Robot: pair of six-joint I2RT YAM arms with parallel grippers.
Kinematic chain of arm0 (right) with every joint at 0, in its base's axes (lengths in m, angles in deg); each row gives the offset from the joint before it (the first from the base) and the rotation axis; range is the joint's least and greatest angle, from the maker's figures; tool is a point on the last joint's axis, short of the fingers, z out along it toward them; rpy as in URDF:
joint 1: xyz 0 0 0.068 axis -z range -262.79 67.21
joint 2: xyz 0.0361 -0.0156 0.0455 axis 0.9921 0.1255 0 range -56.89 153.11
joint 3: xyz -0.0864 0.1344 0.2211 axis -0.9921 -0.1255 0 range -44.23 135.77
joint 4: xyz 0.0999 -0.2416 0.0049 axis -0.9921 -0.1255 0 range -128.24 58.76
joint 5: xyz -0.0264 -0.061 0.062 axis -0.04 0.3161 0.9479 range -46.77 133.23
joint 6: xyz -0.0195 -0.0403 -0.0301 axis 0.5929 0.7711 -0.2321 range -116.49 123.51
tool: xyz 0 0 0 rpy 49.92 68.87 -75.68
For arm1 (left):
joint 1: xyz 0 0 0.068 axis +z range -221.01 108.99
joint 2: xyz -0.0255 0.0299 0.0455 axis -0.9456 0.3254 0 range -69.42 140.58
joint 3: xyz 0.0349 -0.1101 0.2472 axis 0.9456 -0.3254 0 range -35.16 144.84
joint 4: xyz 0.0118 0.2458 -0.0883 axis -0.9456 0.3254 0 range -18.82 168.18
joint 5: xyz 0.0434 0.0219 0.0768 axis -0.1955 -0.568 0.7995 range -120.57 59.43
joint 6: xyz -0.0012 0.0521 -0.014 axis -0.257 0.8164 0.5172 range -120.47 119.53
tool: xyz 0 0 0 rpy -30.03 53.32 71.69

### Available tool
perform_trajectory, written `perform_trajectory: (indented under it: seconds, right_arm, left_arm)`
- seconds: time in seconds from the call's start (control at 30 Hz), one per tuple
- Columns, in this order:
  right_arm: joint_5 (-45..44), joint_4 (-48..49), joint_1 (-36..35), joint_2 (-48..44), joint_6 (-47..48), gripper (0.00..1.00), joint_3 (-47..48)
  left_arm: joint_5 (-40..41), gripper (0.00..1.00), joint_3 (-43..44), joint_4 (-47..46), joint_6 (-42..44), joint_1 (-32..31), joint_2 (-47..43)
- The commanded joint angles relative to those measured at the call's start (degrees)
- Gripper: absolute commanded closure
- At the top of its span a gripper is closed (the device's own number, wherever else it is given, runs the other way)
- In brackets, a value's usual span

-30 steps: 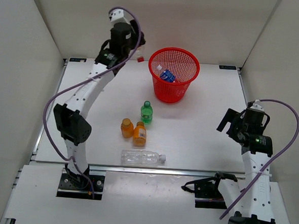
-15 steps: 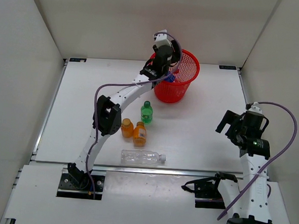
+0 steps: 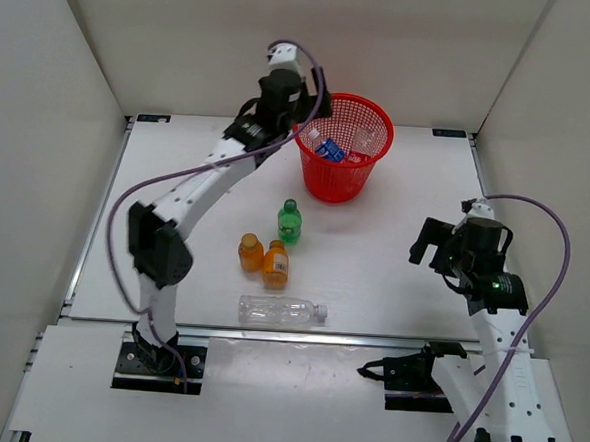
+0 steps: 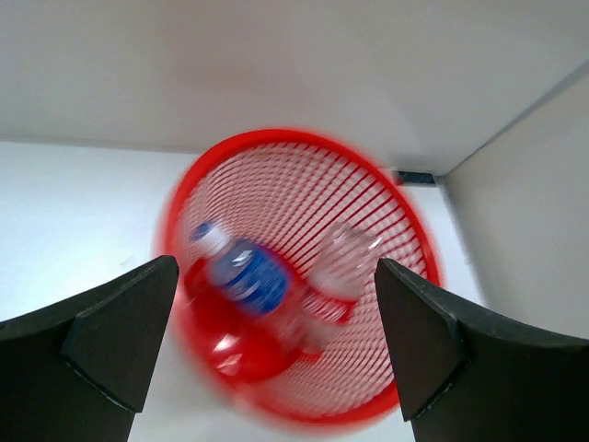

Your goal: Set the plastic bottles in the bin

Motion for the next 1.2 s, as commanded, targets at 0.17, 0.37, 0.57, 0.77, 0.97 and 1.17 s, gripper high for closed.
perform_trajectory:
  seconds: [0.17,0.37,0.57,0.77,0.97,1.17]
  right_arm:
    - [1.1,14.0,-21.6,6.7,-0.9,0.01,1.1]
    - [4.4,25.9,-37.9,25.5,3.6,0.01,8.8]
    - [9.3,39.2,-41.6,41.4,3.8,0.01,16.2]
    - [9.4,39.1,-42.6,56.4,5.9,0.00,28.2]
    - [2.9,37.6,-43.0,63.8,5.1,0.07,32.7]
    - [-0.7,36.9,-42.7,66.2,3.8,0.12,32.9]
  left_arm:
    - [-0.4,0.02,-46.5,16.3,-1.7,7.0,-37.4]
    - [0.1,0.02,-68.8,28.9,-4.9,17.4,-54.5]
    - [0.5,0.01,-71.8,39.6,-5.6,20.5,-67.8]
    - [3.2,0.01,-69.9,50.5,-5.7,18.4,-72.5]
    - [0.2,0.01,-68.5,52.3,-6.2,18.8,-74.4]
    - [1.0,0.01,-67.5,50.6,-6.2,18.4,-73.5]
